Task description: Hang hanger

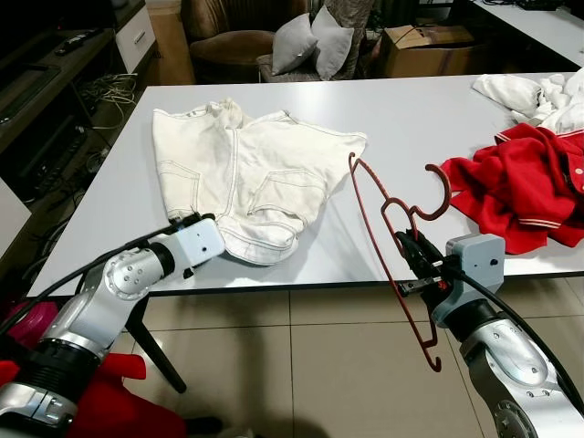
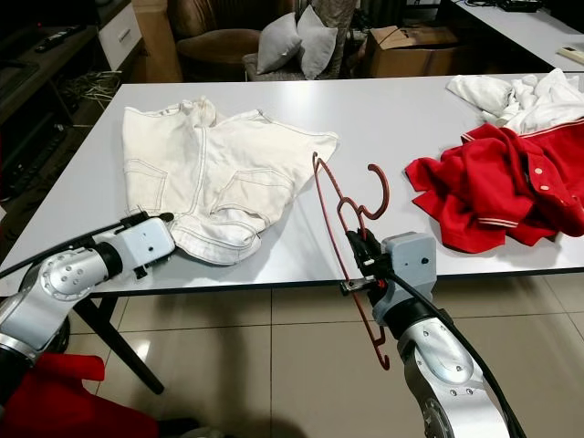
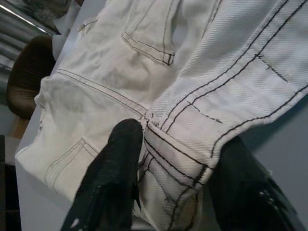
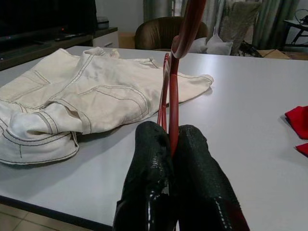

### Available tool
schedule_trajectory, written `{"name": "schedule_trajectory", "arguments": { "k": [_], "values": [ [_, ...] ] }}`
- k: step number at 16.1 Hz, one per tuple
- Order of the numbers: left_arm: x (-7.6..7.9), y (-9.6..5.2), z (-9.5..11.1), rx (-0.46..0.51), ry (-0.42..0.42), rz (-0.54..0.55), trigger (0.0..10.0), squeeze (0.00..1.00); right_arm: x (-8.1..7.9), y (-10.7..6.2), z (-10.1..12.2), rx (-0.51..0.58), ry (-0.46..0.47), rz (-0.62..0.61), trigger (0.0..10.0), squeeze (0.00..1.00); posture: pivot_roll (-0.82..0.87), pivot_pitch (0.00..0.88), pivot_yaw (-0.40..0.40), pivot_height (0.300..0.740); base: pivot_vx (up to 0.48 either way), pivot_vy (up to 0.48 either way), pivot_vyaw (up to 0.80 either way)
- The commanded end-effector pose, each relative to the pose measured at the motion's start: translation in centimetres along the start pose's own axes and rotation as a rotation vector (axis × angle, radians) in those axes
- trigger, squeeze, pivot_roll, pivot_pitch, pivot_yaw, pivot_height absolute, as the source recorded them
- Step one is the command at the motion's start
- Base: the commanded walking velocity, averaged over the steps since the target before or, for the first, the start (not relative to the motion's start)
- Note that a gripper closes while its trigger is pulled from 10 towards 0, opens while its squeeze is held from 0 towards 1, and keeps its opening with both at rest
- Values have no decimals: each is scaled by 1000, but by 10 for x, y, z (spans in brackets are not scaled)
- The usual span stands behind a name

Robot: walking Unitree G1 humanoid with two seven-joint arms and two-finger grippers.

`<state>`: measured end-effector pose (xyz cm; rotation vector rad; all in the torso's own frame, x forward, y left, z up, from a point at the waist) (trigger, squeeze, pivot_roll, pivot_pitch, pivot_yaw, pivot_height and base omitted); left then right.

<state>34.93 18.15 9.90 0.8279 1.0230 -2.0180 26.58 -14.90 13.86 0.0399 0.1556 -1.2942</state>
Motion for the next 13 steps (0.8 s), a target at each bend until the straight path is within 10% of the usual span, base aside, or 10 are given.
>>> {"name": "schedule_trajectory", "arguments": {
  "k": [1, 13],
  "values": [
    [-8, -2, 4, 21, -10, 25, 0, 0, 2, -3, 3, 15, -9, -8, 10000, 0, 9, 8, 65, 740, 0, 0, 0],
    [-41, 23, 42, 103, -314, 95, 0, 0, -40, -62, -4, -196, 2, 508, 10000, 0, -10, 3, 69, 740, 0, 0, 0]
  ]
}}
Point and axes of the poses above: a point about 5 cm out from each wrist's last joint towards the gripper, its own y axis pointing out of the wrist towards the gripper, its own z axis along the axis of the wrist's last joint, x = y × z, the point moved 5 cm from there along y, pointing out of the wrist towards the gripper, and after that the axes turned 9 degrees about y, right-handed, at the moved point
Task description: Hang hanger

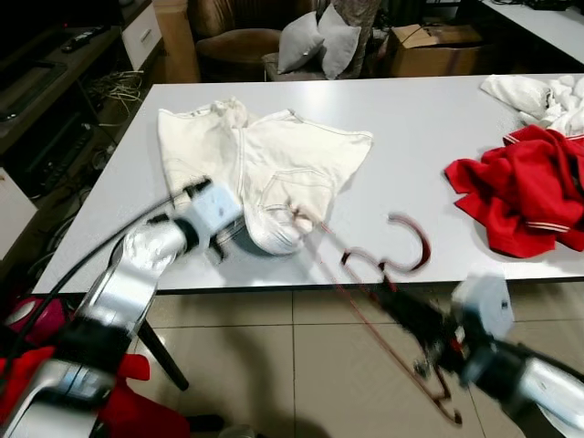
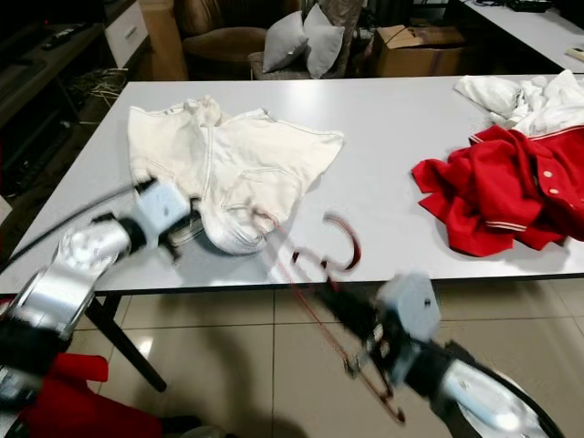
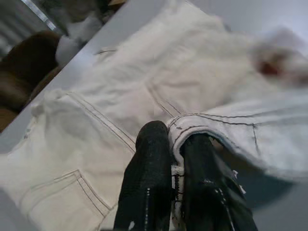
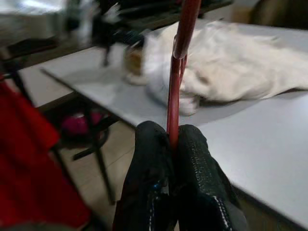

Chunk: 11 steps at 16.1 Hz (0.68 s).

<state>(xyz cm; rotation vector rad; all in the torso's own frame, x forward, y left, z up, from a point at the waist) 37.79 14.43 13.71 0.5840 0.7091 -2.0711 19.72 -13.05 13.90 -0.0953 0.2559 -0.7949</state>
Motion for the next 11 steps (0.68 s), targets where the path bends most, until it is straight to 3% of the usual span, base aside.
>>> {"name": "schedule_trajectory", "arguments": {
  "k": [1, 4, 6, 7, 11],
  "values": [
    [-13, 2, 6, 10, -62, 50, 0, 0, -7, -2, 3, 0, 3, 44, 10000, 0, -10, 3, 69, 740, 0, 0, 0],
    [-26, 11, 28, 90, -208, 93, 0, 0, -10, -3, 0, -14, 16, 70, 10000, 0, -10, 3, 74, 740, 0, 0, 0],
    [-30, 9, 47, 169, -282, 69, 0, 0, -3, 0, 3, 1, -2, 19, 10000, 0, -12, 3, 78, 740, 0, 0, 0],
    [-40, 5, 59, 205, -333, 81, 0, 0, -1, 2, 4, 10, 4, 9, 10000, 0, -9, 2, 79, 740, 0, 0, 0],
    [-50, -1, 86, 288, -382, 61, 0, 0, 0, 7, 4, 22, 18, 12, 10000, 0, -4, 2, 75, 740, 0, 0, 0]
  ]
}}
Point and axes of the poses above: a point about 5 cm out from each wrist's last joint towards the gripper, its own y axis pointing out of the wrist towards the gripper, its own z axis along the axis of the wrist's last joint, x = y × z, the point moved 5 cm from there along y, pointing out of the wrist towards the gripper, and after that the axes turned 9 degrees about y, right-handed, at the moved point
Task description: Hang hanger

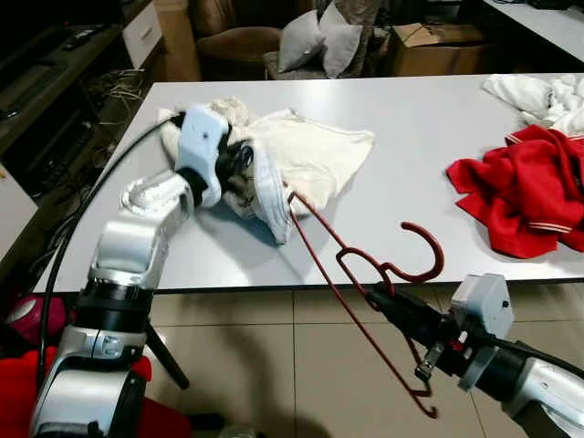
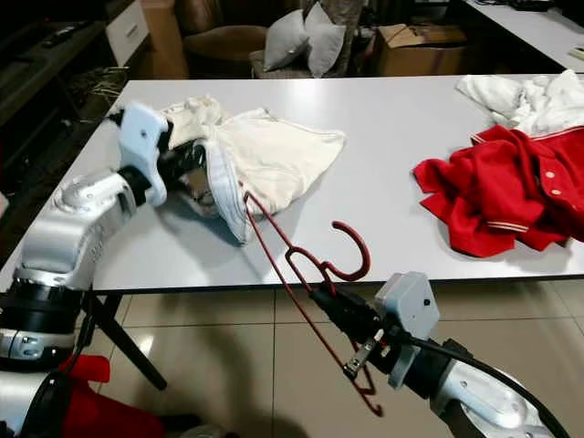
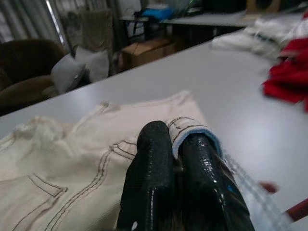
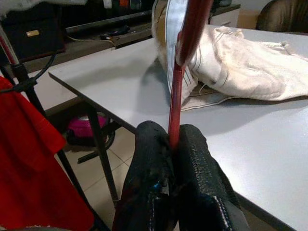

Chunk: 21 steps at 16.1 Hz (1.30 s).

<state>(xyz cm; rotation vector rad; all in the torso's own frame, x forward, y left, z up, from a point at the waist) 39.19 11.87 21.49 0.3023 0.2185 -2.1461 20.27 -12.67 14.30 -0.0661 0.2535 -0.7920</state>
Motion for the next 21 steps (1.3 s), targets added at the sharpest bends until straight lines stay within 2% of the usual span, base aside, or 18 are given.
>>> {"name": "schedule_trajectory", "arguments": {
  "k": [1, 3, 4, 5, 6, 8, 9, 12, 13, 14, 15, 18, 20, 21],
  "values": [
    [-1, 0, 23, 65, 1, -16, 0, 0, 2, 2, -1, -2, 5, -4, 10000, 0, -3, 2, 74, 740, 0, 0, 0],
    [5, -2, 27, 65, 27, -57, 0, 0, 23, 3, 3, 22, -39, -120, 10000, 0, -6, 1, 76, 740, 0, 0, 0],
    [10, -4, 22, 35, 64, -90, 0, 0, 55, 0, 17, 93, -74, -281, 10000, 0, -7, 0, 75, 740, 0, 0, 0],
    [12, -5, 19, 20, 79, -101, 0, 0, 68, -4, 28, 145, -86, -350, 10000, 0, -6, 0, 73, 740, 0, 0, 0],
    [12, -7, 19, 9, 87, -107, 0, 0, 79, -9, 44, 228, -79, -407, 10000, 0, -4, 0, 69, 740, 0, 0, 0],
    [12, -9, 23, 13, 89, -114, 0, 0, 86, -14, 60, 305, -82, -440, 10000, 0, -3, 0, 64, 740, 0, 0, 0],
    [7, -10, 39, 59, 57, -97, 0, 0, 83, -14, 69, 347, -69, -411, 10000, 0, 0, 0, 59, 740, 0, 0, 0],
    [3, -8, 41, 51, 83, -73, 0, 0, 72, -12, 67, 324, -75, -334, 10000, 0, 0, 0, 60, 740, 0, 0, 0],
    [-7, -1, 22, -43, 116, 2, 0, 0, 46, -10, 59, 262, -43, -178, 10000, 0, -7, 0, 66, 740, 0, 0, 0],
    [-15, 4, 11, -89, 104, 62, 0, 0, 26, -13, 46, 177, -25, -65, 10000, 0, -7, 0, 66, 740, 0, 0, 0],
    [-18, 9, 9, -92, 80, 97, 0, 0, 17, -17, 35, 116, -9, -17, 10000, 0, -7, 0, 66, 740, 0, 0, 0],
    [-22, 20, 2, -105, 54, 145, 0, 0, 3, -23, 22, 53, 42, 76, 10000, 0, -9, 0, 73, 740, 0, 0, 0],
    [-18, 31, -4, -122, 79, 134, 0, 0, -7, -25, 16, 3, 68, 131, 10000, 0, -14, 0, 78, 740, 0, 0, 0],
    [-16, 35, 4, -98, 96, 117, 0, 0, -6, -22, 9, -29, 71, 120, 10000, 0, -16, 0, 81, 740, 0, 0, 0]
  ]
}}
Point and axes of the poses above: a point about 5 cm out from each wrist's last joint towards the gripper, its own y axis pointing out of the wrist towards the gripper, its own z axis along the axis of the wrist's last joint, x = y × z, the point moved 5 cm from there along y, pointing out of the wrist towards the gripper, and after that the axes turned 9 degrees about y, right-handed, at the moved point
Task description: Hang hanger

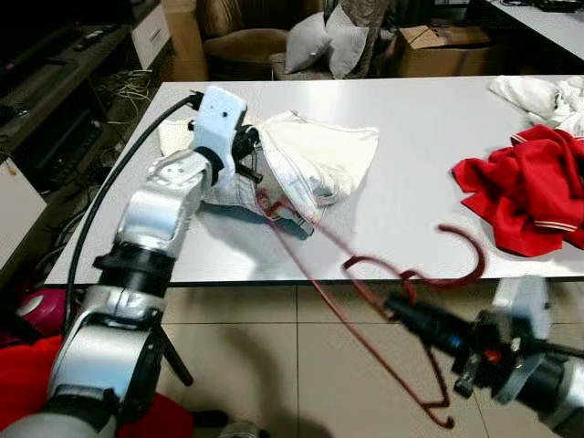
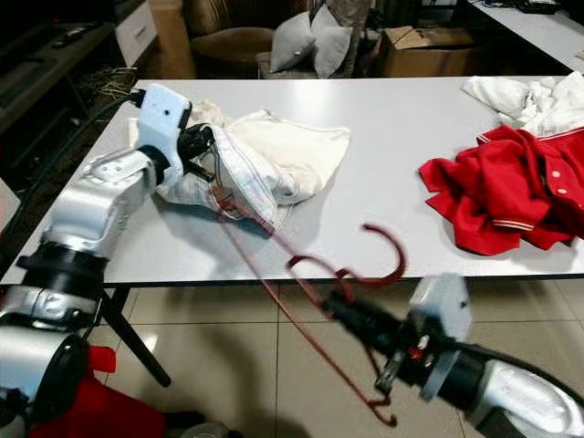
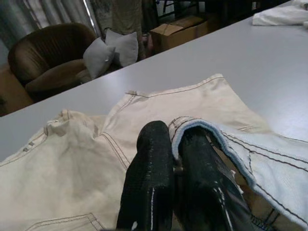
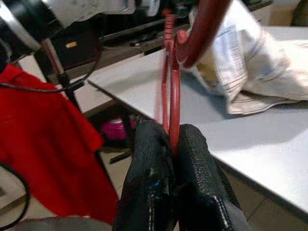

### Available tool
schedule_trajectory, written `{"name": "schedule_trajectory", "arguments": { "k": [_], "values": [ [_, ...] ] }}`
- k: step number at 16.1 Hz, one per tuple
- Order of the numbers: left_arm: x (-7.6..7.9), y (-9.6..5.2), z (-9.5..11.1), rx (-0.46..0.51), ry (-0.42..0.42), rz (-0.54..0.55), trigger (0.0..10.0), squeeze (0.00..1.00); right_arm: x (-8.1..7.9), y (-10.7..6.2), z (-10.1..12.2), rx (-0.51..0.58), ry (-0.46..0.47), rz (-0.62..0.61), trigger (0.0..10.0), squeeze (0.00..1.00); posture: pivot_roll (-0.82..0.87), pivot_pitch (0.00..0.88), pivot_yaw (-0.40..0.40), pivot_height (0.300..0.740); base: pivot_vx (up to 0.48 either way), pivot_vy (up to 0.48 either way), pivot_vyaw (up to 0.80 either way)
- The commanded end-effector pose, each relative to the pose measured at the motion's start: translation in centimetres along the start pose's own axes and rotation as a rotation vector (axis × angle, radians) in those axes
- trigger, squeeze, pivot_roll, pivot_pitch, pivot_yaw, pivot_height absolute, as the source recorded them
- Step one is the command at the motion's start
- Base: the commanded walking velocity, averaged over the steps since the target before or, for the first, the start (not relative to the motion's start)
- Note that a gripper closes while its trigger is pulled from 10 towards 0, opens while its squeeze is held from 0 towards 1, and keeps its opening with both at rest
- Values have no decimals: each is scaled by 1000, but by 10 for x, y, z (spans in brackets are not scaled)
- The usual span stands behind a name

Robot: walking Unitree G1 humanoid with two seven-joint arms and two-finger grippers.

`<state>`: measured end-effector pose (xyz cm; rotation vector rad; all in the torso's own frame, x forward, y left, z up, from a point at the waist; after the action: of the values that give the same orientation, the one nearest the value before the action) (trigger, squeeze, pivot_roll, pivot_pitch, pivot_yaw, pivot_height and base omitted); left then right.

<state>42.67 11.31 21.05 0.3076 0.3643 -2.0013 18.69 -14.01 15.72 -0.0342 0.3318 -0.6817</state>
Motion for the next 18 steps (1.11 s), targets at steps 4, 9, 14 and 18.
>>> {"name": "schedule_trajectory", "arguments": {
  "k": [4, 9, 14, 18],
  "values": [
    [5, -8, 29, 81, 73, -88, 0, 0, 20, 18, -4, -15, -24, -95, 10000, 0, -11, 0, 78, 740, 0, 0, 0],
    [18, -29, 24, 46, 155, -214, 0, 0, 58, 37, -5, -18, -43, -219, 10000, 0, 21, 0, 44, 740, 0, 0, 0],
    [26, -35, 18, -5, 193, -276, 0, 0, 93, 48, 20, 89, -90, -375, 10000, 0, 24, 0, 56, 740, 0, 0, 0],
    [36, -47, 63, 129, 29, -368, 0, 0, 95, 33, 104, 473, -133, -437, 10000, 0, 16, 0, 55, 740, 0, 0, 0]
  ]
}}
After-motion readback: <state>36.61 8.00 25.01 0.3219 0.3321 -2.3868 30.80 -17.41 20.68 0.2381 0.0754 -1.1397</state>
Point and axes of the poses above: a point about 5 cm out from each wrist's last joint towards the gripper, its own y axis pointing out of the wrist towards the gripper, its own z axis along the axis of the wrist's last joint, x = y × z, the point moved 5 cm from there along y, pointing out of the wrist towards the gripper, and after that the axes turned 9 degrees about y, right-handed, at the moved point
